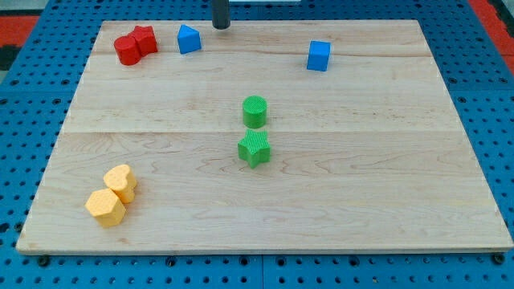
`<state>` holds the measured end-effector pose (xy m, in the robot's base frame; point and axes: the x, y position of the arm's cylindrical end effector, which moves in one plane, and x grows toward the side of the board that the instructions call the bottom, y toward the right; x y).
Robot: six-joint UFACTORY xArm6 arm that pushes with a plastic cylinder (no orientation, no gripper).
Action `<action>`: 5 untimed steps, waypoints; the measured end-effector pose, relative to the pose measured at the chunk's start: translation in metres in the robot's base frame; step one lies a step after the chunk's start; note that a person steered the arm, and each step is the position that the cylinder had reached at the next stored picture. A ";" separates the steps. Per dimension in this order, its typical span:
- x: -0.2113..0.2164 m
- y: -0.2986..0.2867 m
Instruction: Push the triangle to the top left side of the green circle
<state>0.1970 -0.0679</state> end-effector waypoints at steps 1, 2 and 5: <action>0.000 -0.006; -0.002 -0.014; -0.005 -0.033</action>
<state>0.1919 -0.1004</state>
